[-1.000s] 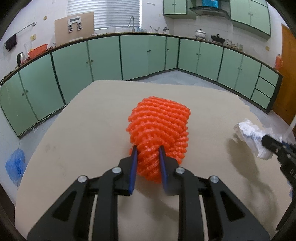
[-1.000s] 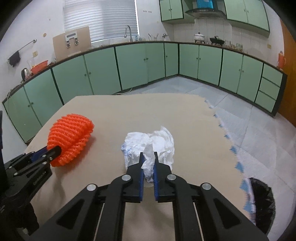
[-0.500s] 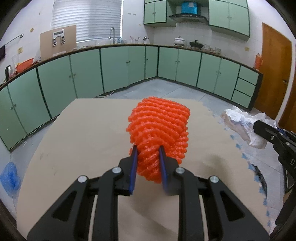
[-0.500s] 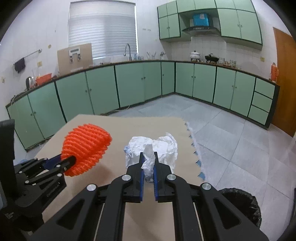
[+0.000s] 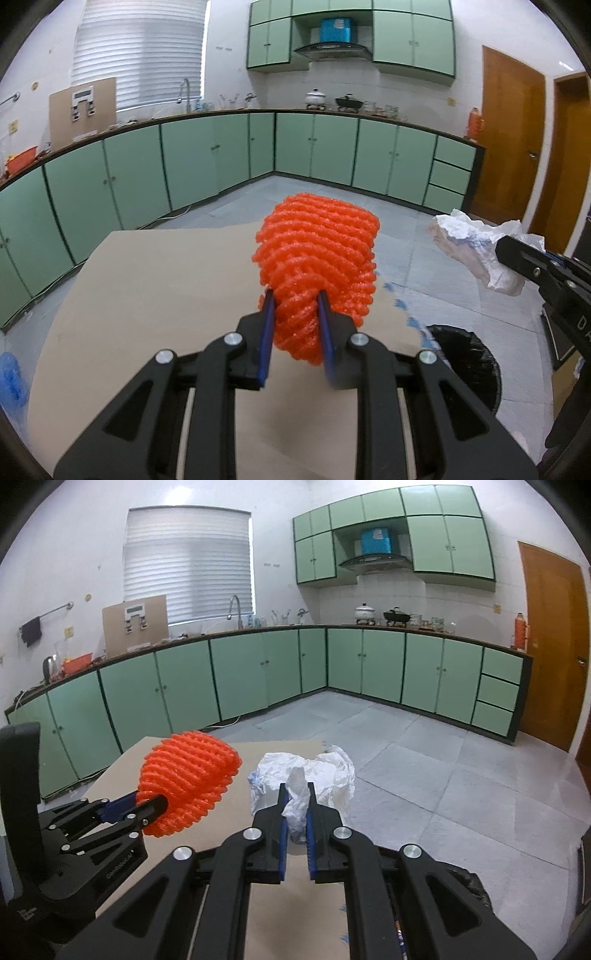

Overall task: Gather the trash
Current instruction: 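Lift the orange net and white tissue and carry them toward the bin, then release the orange net with the left tool while the right tool drops the tissue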

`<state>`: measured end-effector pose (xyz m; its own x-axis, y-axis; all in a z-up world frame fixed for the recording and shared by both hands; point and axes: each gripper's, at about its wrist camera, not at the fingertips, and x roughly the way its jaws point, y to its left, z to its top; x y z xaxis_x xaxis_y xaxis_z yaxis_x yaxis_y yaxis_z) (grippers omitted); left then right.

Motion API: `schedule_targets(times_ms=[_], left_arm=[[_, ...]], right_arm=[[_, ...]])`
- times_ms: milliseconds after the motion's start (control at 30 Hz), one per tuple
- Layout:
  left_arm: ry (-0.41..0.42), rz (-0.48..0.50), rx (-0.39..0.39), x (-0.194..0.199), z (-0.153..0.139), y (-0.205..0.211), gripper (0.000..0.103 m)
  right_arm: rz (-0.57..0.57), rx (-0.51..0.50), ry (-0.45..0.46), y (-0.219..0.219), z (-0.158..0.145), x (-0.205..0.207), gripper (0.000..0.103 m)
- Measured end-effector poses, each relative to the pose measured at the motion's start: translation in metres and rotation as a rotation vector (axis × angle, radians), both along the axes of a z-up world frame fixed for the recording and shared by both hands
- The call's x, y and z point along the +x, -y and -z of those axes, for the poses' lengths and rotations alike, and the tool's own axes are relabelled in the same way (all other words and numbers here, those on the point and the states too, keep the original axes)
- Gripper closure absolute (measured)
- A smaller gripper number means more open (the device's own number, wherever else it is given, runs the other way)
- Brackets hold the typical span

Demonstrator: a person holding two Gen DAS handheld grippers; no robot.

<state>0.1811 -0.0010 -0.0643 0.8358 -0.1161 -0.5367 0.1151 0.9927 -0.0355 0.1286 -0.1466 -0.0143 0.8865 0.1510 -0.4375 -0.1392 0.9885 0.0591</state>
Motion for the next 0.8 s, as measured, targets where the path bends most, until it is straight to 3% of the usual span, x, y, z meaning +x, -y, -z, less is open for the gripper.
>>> schedule_targets(times_ms=[800], left_arm=[[0.029, 0.258, 0.004, -0.032, 0.001, 0.145, 0.083]], right_arm=[[0.241, -0.019, 0.026, 0.125, 0.001, -0.056, 0.095]])
